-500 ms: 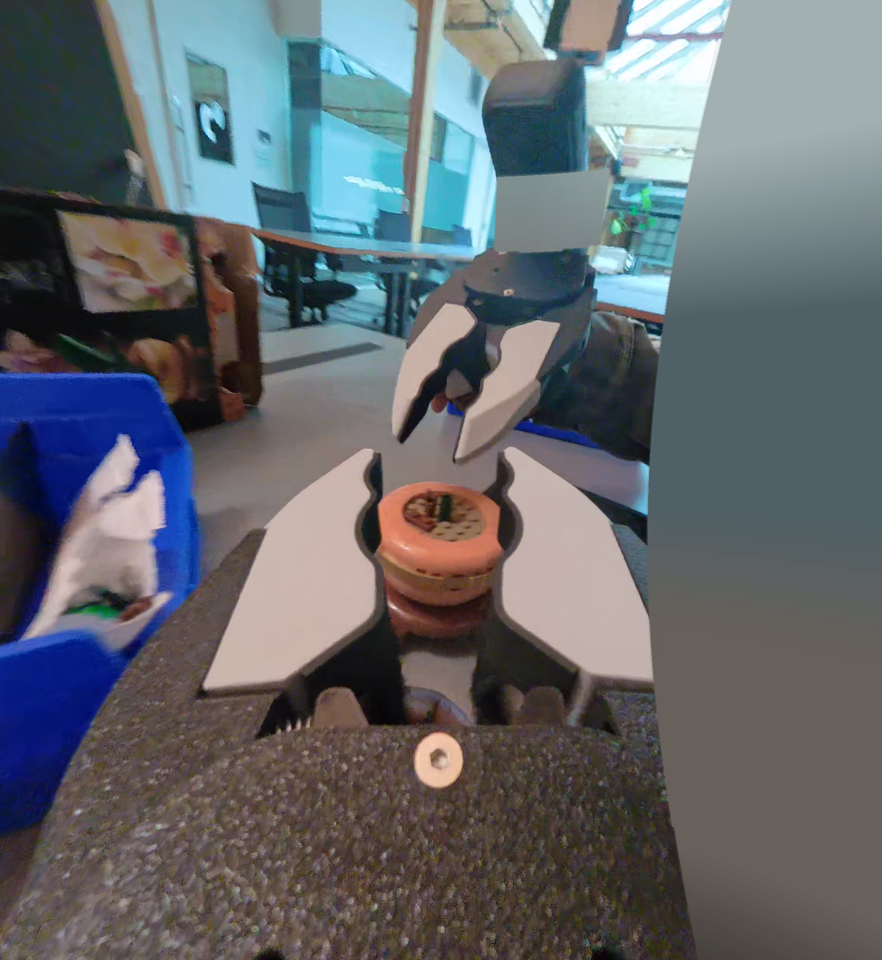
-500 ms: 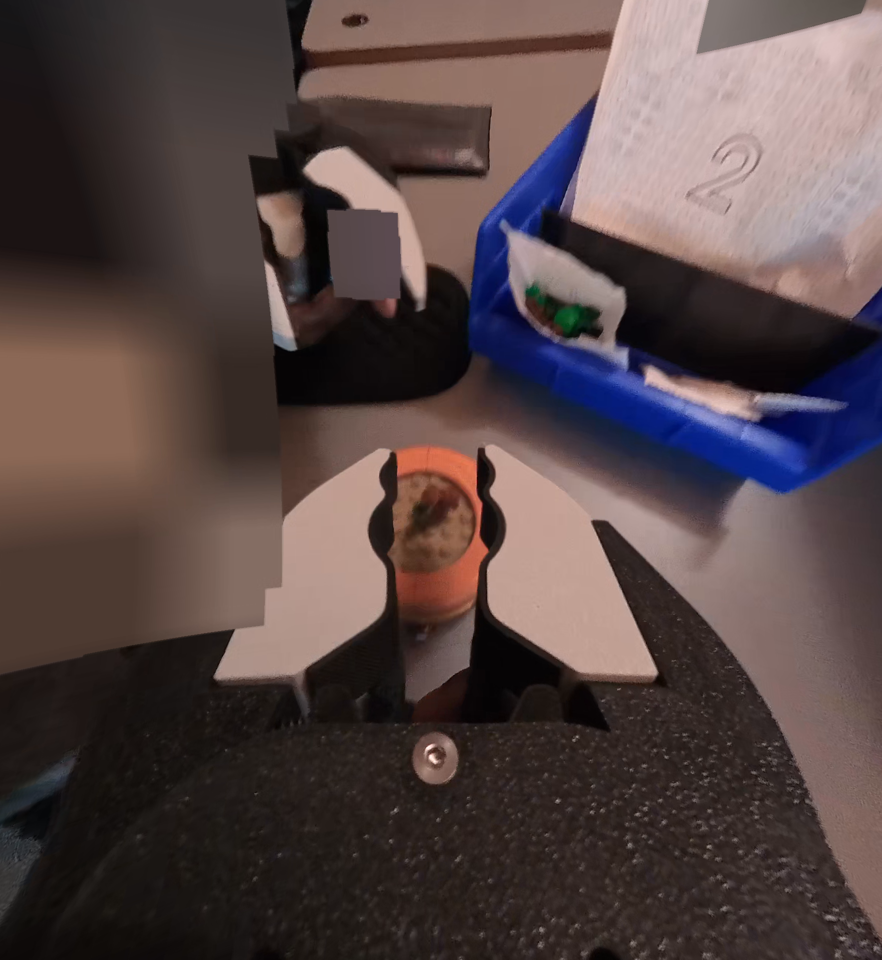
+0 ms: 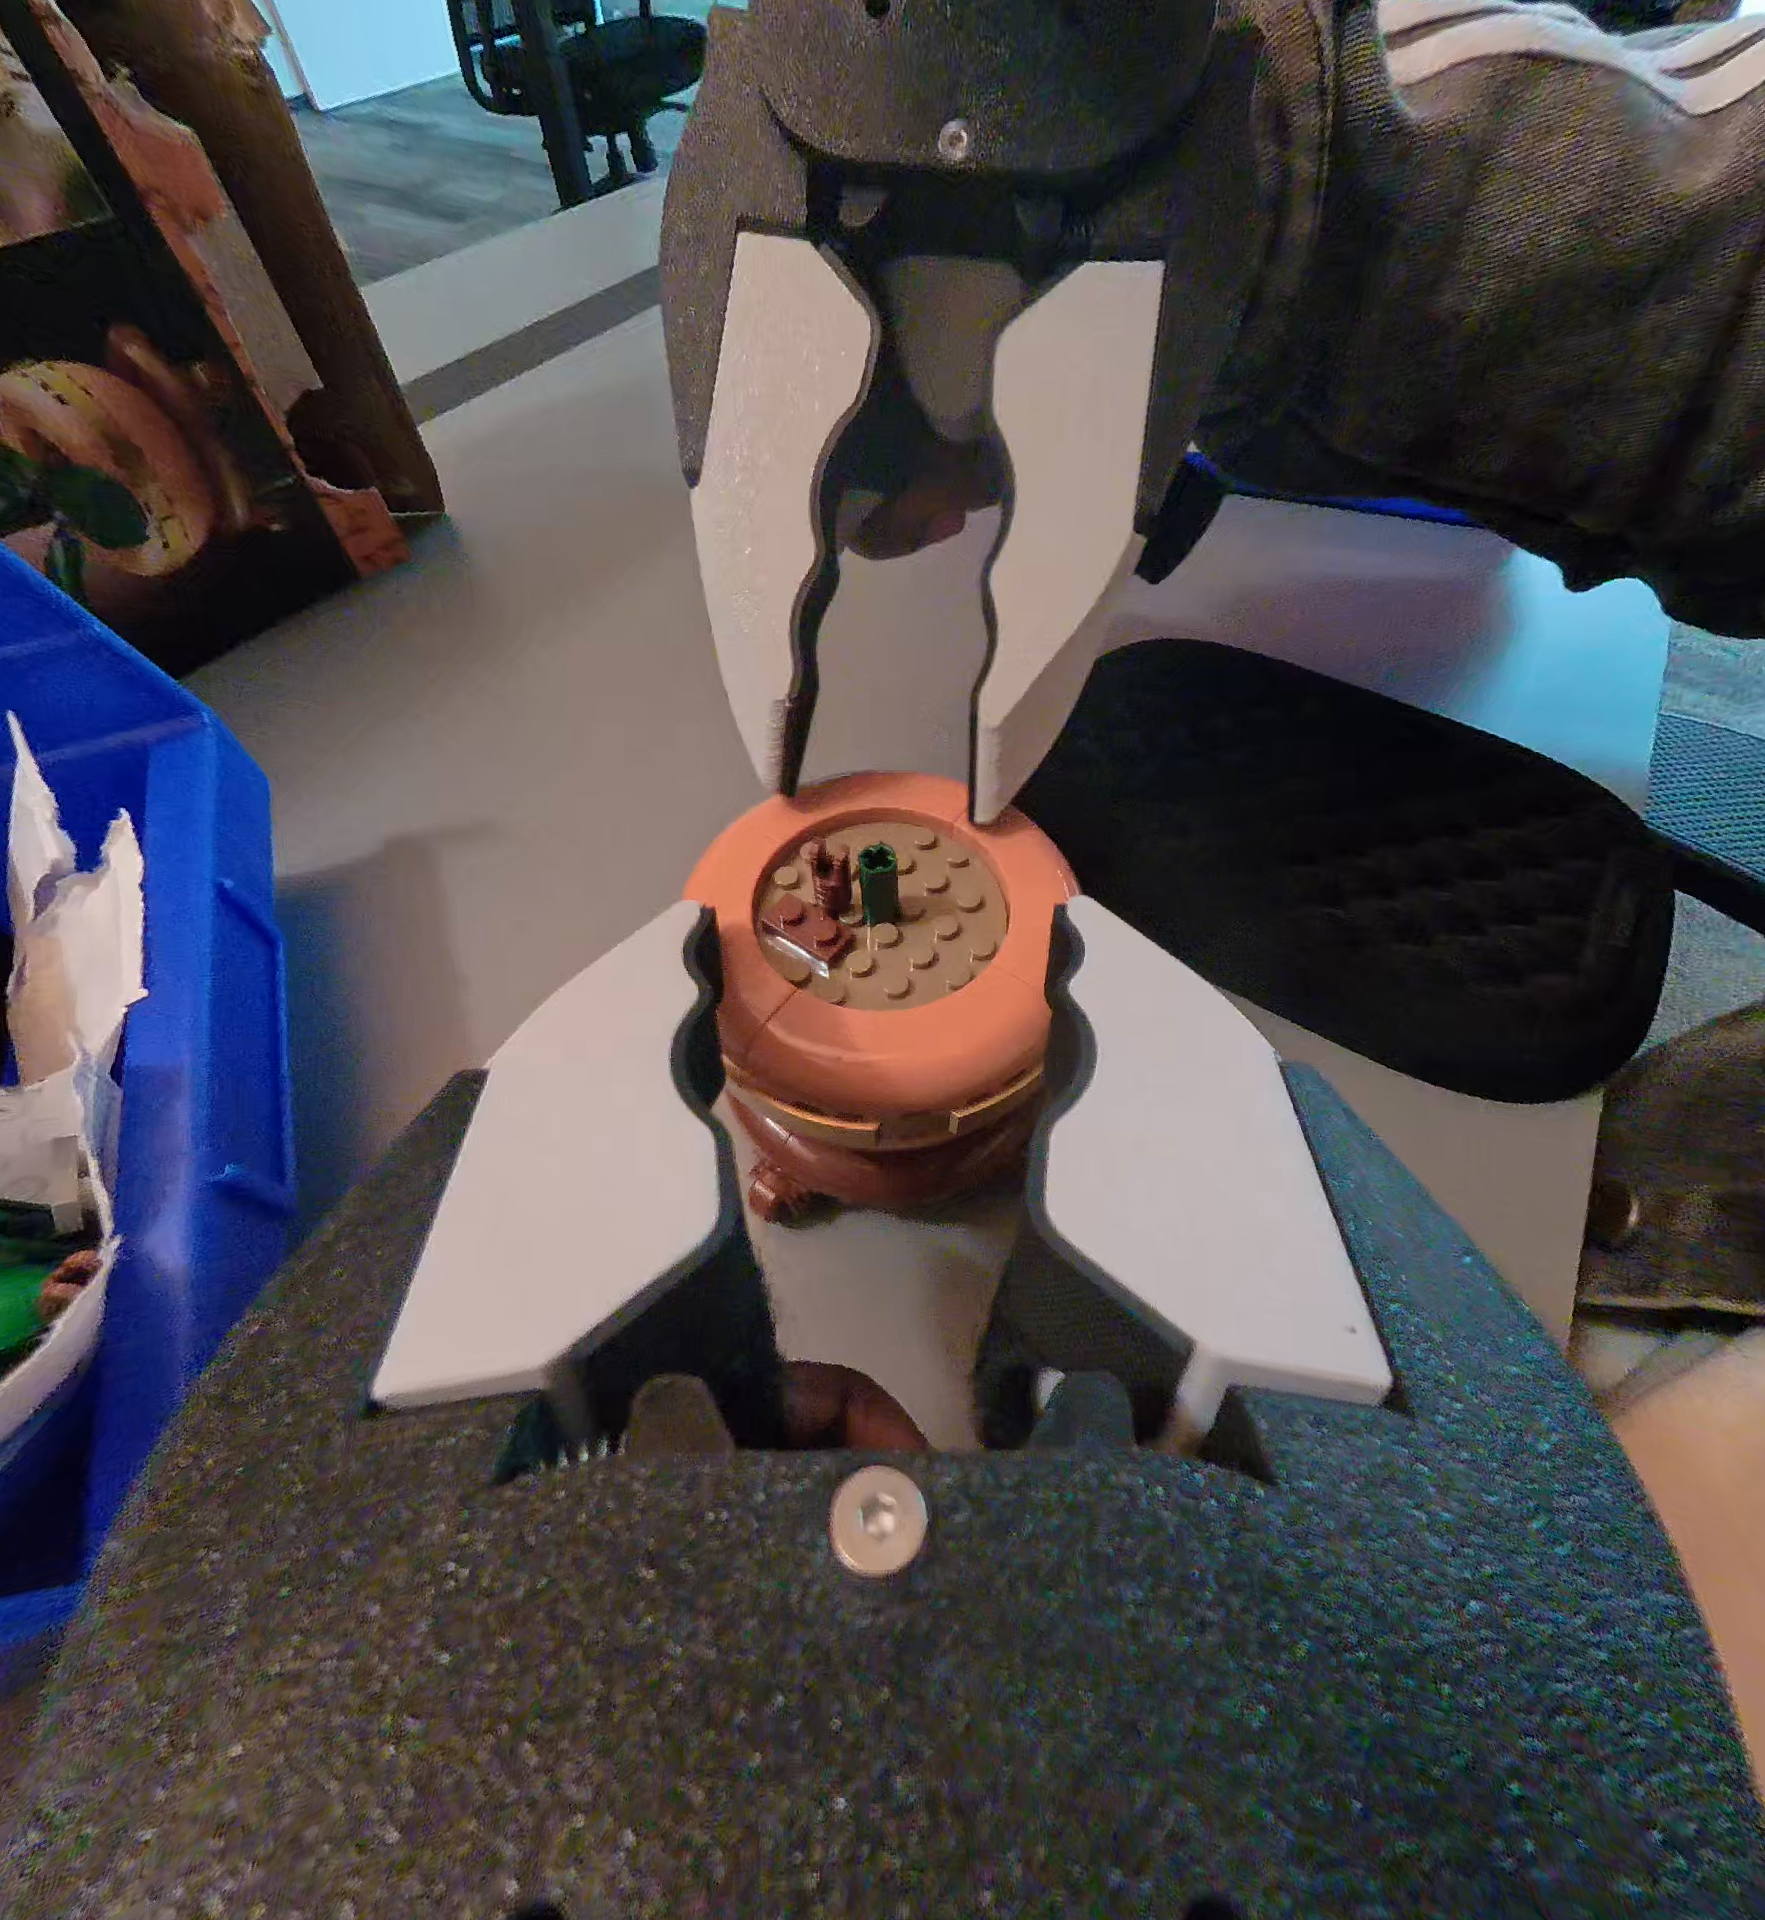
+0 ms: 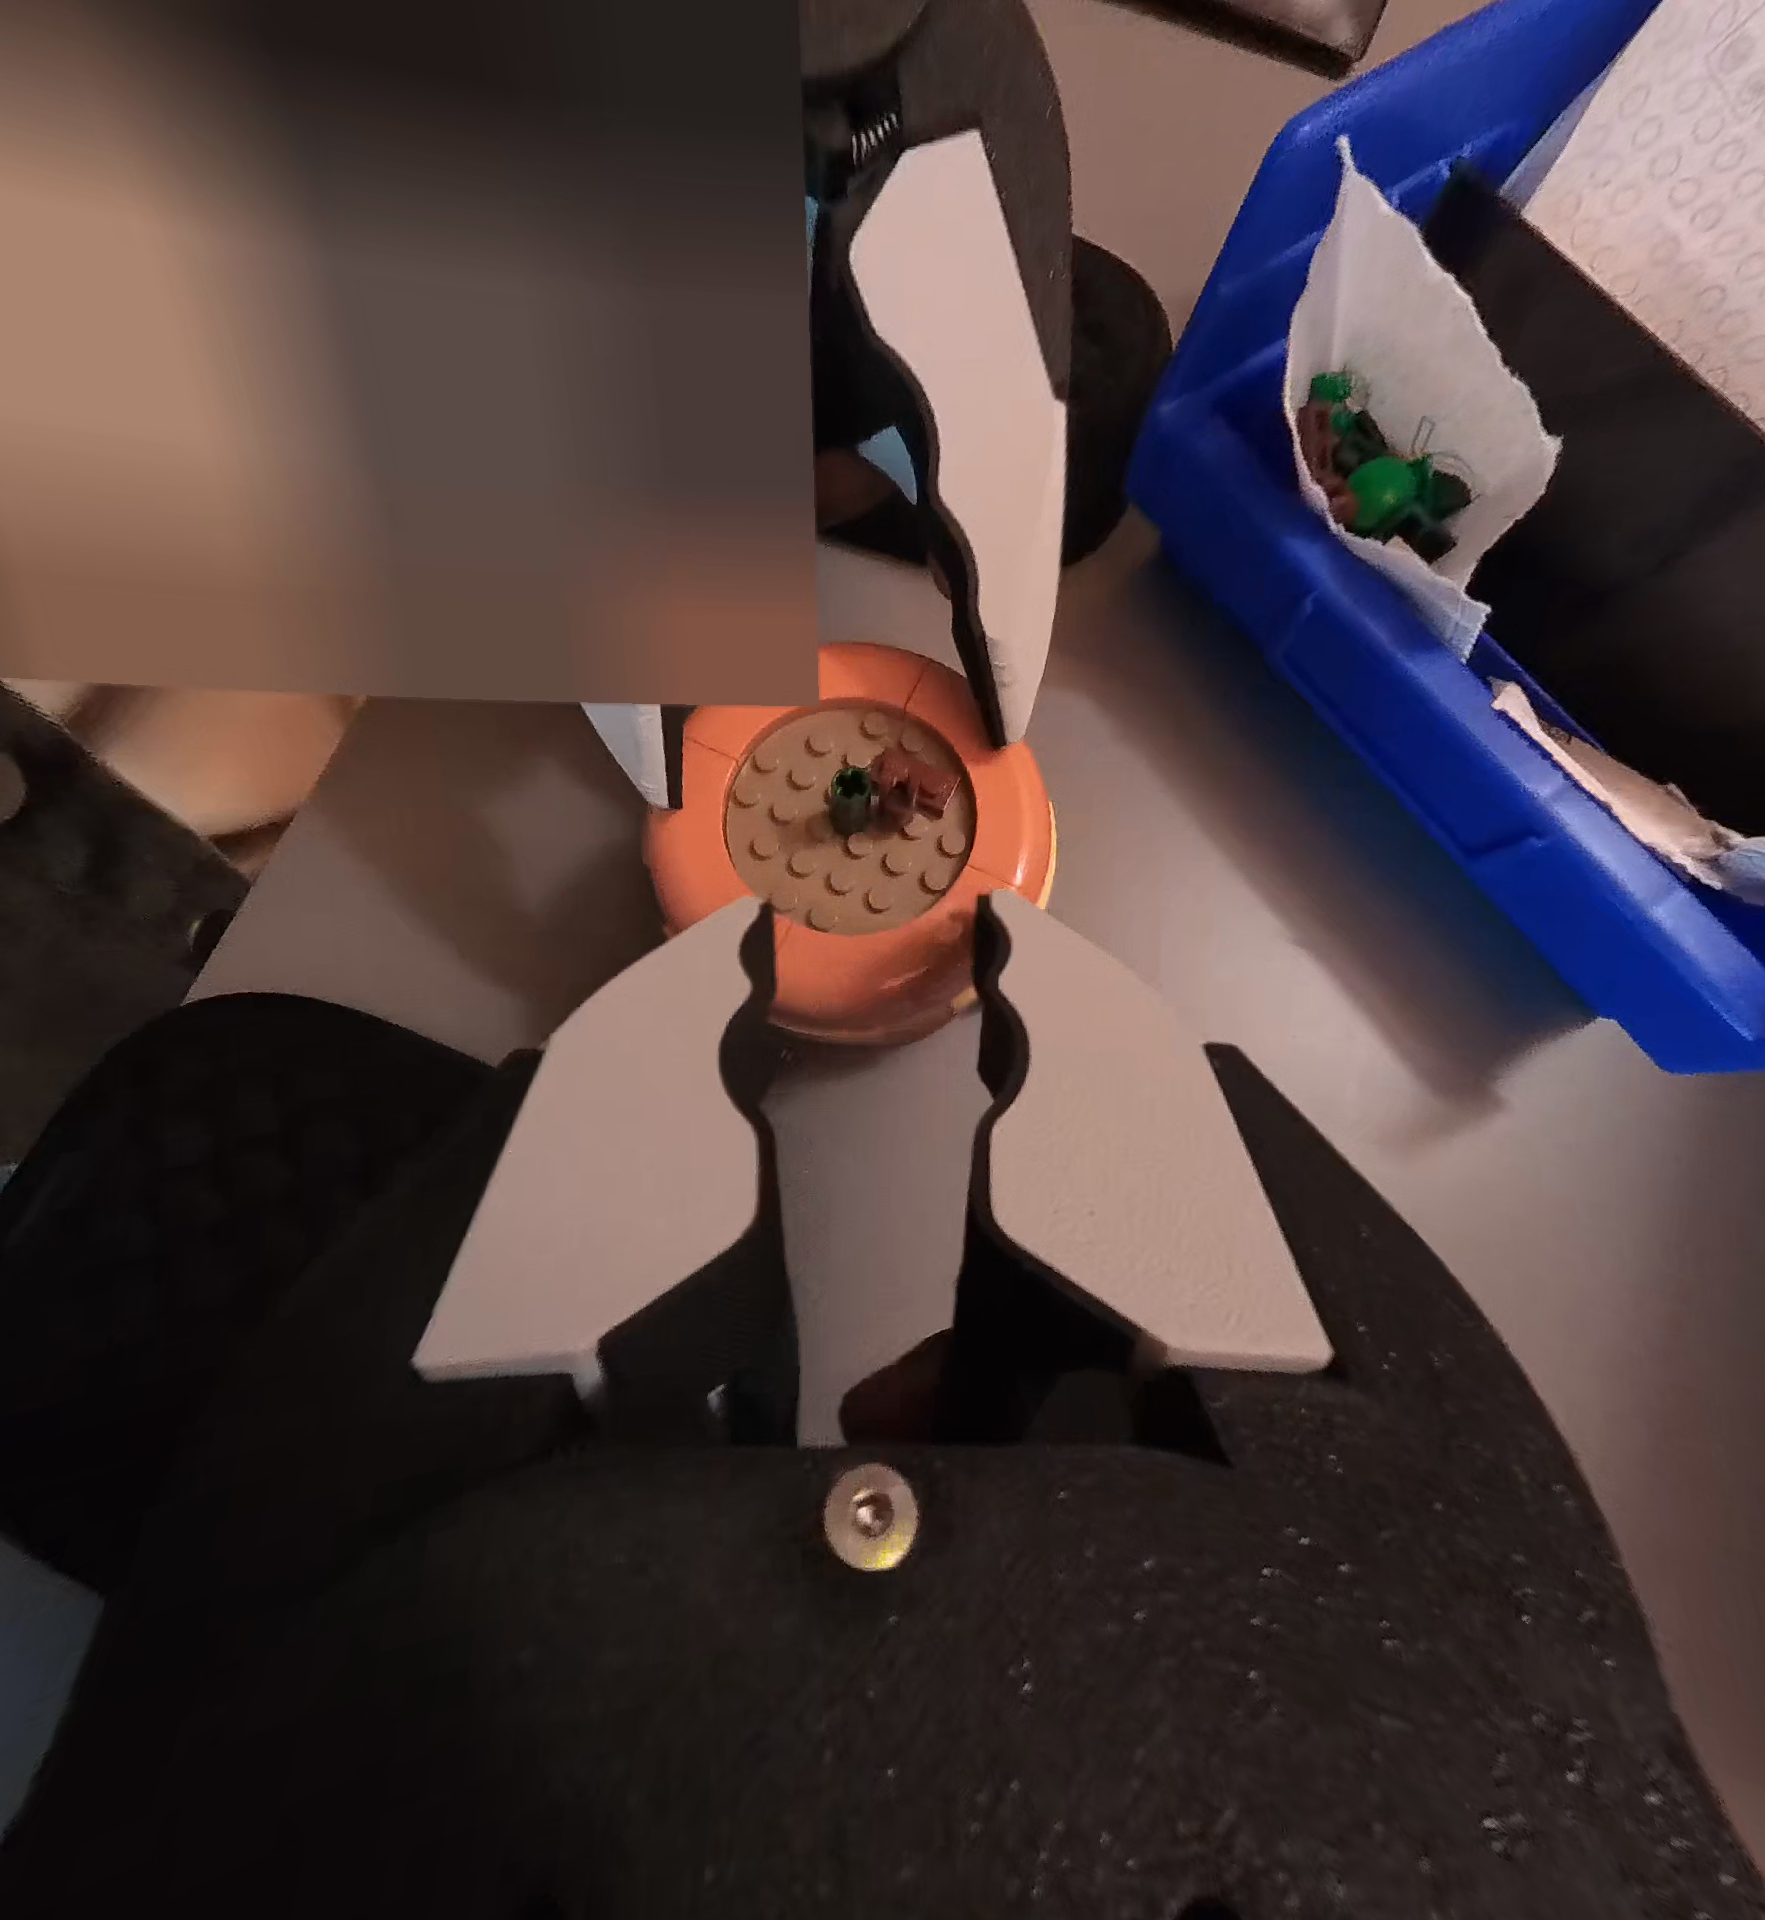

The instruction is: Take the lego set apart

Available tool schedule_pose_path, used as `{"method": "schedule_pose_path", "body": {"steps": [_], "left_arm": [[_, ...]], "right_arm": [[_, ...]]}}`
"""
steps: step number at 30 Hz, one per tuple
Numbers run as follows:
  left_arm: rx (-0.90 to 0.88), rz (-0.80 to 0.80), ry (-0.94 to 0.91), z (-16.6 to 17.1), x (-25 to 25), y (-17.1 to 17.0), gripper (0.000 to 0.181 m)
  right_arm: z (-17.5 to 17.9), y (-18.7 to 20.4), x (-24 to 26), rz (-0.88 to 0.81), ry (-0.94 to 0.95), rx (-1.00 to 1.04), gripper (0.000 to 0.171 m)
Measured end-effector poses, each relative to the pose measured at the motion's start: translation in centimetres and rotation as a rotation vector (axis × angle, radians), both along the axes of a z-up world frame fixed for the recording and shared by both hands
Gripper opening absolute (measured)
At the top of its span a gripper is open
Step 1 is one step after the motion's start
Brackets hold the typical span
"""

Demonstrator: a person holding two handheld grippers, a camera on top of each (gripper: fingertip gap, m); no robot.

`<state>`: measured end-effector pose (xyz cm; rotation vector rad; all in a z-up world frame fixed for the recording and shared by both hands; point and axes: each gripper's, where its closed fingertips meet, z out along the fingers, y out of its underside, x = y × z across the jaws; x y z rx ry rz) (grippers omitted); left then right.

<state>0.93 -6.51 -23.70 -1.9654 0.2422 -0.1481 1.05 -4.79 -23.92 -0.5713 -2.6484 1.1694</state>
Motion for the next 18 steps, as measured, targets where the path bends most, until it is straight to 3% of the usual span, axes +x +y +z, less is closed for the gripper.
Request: {"method": "schedule_pose_path", "body": {"steps": [6,8,9,11,14,18], "left_arm": [[-0.046,-0.03,0.036,-0.1,-1.2,-0.2,0.045],[-0.066,-0.05,0.06,-0.2,-1.7,-0.2,0.05],[-0.065,-0.066,0.062,0.0,-1.6,-0.3,0.042],[-0.028,-0.091,0.053,0.8,-0.9,-0.8,0.044],[-0.035,-0.089,0.049,0.7,0.1,-1.9,0.065],[-0.019,0.0,0.057,-0.6,0.6,-1.9,0.075]], "right_arm": [[-0.2,-0.9,1.5,-0.056,-0.031,-0.021,0.034],[-0.3,-1.4,1.9,-0.115,-0.013,-0.005,0.031],[-0.5,-1.7,2.5,-0.11,-0.006,0.012,0.047],[-0.2,-1.6,2.3,-0.152,0.041,0.021,0.06],[0.4,-0.4,1.2,-0.193,0.073,-0.037,0.078],[-1.4,-0.3,-0.2,-0.132,0.061,-0.053,0.09]]}}
